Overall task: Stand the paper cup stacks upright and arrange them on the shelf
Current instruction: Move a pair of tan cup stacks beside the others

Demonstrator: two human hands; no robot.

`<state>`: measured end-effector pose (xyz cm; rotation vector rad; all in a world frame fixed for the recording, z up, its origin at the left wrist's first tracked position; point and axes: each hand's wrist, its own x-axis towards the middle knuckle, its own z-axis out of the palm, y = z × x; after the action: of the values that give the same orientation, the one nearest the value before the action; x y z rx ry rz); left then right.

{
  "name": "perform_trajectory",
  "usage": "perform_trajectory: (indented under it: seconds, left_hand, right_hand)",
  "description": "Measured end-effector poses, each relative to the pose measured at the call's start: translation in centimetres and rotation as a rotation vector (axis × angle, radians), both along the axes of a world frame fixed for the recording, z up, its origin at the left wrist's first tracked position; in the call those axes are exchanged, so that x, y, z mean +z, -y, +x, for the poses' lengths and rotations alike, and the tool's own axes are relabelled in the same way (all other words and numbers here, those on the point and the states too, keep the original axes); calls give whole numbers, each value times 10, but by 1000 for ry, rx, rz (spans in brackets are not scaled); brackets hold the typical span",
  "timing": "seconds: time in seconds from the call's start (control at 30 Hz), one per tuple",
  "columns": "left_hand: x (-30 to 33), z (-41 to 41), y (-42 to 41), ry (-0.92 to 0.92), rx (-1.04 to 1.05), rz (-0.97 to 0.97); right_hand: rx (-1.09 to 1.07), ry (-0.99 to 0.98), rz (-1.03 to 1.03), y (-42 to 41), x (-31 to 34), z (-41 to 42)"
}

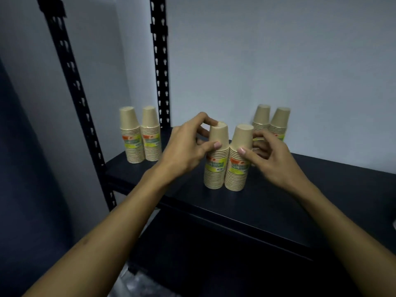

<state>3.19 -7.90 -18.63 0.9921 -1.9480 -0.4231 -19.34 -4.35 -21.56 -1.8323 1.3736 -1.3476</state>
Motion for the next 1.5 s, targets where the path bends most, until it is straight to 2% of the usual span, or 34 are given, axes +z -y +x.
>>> perform_trajectory:
  seconds: [0.13,0.3,0.47,0.57,0.67,0.77,1.23,1.5]
  left_hand:
    - [-4,-37,-4,-48,-127,16]
    - [-16,-66,-11,-190,-283,45]
    - [-31,-73,-5,-319,-284,124]
    - [-43,-70,-3,-366,-314,245]
    - [-62,-63,-1,-296,-396,369]
    - [-80,-59,1,-200,-416,416]
    - [-80,-70,22,-12,-321,234]
    - [-74,-90,55,244,-261,106]
  right_hand:
    - [-90,8,-29,-26,-2,-32]
    - [-152,33,-52,-49,-7,-57]
    - [-165,66,-54,-52,-10,-60]
    - [-155,79,-28,-52,-17,-59]
    - [-65,85,81,-53,-33,-60]
    - [-38,2,188,-52,-47,-64]
    - [-118,-75,122,-27,-57,-69]
    - [-139,-69,116,-1,-54,-81]
